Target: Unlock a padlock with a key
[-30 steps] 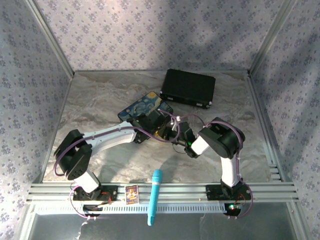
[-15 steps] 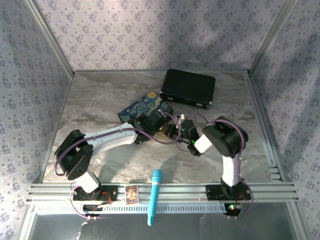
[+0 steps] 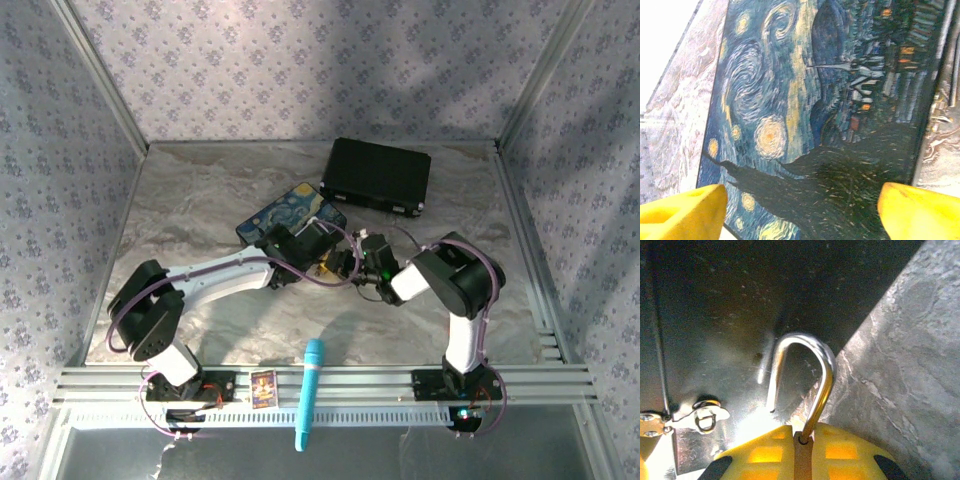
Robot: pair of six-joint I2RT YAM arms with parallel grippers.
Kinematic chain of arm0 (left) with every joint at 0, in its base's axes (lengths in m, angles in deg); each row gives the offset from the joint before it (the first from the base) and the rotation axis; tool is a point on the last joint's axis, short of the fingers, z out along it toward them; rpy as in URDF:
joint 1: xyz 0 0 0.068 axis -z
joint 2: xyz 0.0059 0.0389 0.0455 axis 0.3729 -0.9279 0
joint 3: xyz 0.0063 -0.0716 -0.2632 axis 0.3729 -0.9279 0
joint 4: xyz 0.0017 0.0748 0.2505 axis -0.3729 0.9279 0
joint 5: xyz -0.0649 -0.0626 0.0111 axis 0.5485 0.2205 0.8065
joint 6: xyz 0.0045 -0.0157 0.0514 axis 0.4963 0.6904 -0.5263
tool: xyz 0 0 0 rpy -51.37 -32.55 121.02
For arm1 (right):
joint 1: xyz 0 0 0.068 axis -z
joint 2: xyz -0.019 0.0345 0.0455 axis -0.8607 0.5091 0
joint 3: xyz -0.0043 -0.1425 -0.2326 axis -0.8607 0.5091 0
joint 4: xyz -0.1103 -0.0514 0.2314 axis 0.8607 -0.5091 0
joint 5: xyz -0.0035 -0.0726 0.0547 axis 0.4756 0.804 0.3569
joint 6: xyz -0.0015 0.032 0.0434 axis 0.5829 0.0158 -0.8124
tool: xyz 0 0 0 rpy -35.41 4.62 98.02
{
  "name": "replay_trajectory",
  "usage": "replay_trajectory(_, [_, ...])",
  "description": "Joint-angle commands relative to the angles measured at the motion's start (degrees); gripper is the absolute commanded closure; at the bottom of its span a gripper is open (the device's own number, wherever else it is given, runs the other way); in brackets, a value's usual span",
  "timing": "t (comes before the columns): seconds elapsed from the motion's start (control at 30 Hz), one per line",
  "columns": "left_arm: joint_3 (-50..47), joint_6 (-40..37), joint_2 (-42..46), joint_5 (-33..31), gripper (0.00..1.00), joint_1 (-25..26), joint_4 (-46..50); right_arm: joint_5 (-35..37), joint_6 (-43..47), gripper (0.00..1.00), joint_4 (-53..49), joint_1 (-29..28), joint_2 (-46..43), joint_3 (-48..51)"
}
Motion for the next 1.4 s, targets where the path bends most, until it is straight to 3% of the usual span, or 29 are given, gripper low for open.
replay_trajectory(0.0, [-2.04,4.4,-5.21,3.83,0.11,0.5,7.92,-2.19,7.99,1.0,-21.84,1.9,-3.49,-1.23])
replay_trajectory(0.27, [1.17,9.97,-7.27,-0.58,0.05,-0.09,13.63,-4.73,28.83,1.0,-57.94,8.06,-7.16,-8.41])
replay_trajectory(0.43, [-1.84,13.34,-3.64,-0.43,0.05,-5.15,15.35,-6.22,35.99,1.0,-68.59,12.14,-6.81,-10.89])
replay_trajectory(0.57, [-3.87,14.23,-0.57,-0.26,0.05,-10.16,15.44,-3.52,40.56,1.0,-75.52,14.05,-6.56,-13.49])
replay_trajectory(0.73, [-4.94,15.31,0.53,0.33,0.05,-14.86,15.22,-2.24,43.87,1.0,-80.28,16.49,-7.57,-15.66])
replay_trajectory(1.2, [0.23,14.14,4.84,0.05,0.01,-15.79,13.23,4.19,45.25,0.64,-85.13,16.75,-10.22,-19.7])
replay_trajectory(1.37, [0.44,13.33,8.6,1.46,0.0,-17.2,11.73,6.47,45.44,0.58,-86.03,16.32,-11.03,-21.27])
